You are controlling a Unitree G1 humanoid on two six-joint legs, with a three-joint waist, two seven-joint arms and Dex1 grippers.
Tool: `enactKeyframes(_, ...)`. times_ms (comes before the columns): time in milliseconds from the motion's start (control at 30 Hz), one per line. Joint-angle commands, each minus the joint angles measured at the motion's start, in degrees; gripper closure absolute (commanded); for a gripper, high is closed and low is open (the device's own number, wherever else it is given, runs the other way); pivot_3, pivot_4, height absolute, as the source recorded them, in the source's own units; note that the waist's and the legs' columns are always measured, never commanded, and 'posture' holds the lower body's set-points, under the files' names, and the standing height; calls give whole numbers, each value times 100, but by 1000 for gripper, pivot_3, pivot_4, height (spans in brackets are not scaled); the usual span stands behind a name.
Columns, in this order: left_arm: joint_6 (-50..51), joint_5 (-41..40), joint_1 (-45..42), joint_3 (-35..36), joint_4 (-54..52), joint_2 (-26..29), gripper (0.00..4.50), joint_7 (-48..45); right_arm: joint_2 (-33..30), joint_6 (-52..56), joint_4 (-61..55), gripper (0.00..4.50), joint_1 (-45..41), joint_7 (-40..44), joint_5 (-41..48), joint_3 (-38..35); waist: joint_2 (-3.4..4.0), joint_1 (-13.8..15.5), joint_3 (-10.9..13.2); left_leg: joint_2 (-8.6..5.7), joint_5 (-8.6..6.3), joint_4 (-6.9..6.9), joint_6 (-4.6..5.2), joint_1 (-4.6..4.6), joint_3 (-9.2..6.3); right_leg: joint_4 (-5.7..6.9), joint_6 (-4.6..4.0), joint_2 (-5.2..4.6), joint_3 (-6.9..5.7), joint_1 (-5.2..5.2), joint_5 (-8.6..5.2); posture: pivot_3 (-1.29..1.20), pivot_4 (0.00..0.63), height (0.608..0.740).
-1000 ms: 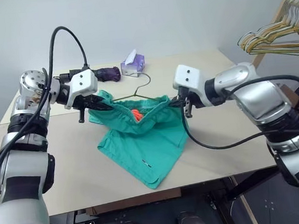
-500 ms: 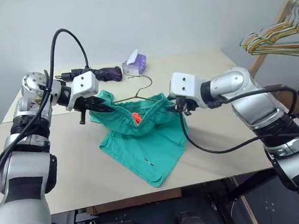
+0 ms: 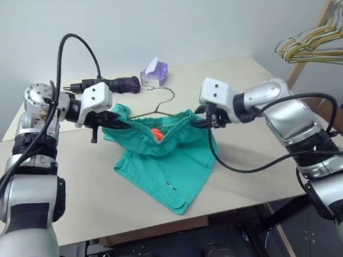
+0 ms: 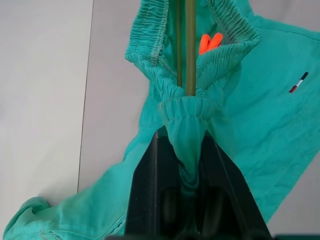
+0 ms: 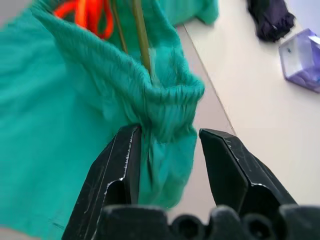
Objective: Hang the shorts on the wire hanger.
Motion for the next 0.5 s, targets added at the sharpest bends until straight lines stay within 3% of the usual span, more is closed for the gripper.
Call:
enactKeyframes(33,-44,-198,-132,212,-135,6,4394,-109,20,95,-114,2247,-24,229,239,-211,0,-5,0,0,0,0,0,1,0,0,0,0,0,0,0,19,0,740)
enactKeyframes(200,-45,-314,-122,168,-164,41,4394,-126,135,63,210,2247,-106,246,205,-134,0,-2,0,0,0,0,0,1,0,0,0,0,0,0,0,23,0,740)
enactKeyframes(300,-53,-317,-111,189,-156,52,4394,-126,133,38,292,2812,-115,314,194,-128,0,5,0,0,0,0,0,0,0,1,0,0,0,0,0,24,0,740)
enactKeyframes(433,-47,-342,-102,202,-152,57,4394,-126,129,25,336,4232,-78,307,165,-141,0,2,0,0,0,0,0,0,0,1,0,0,0,-1,0,23,0,740)
enactKeyframes(500,26,-502,-88,214,-177,47,4394,-126,122,13,322,4445,-40,290,146,-143,0,0,0,0,0,0,0,0,0,1,0,0,0,-1,0,23,0,740)
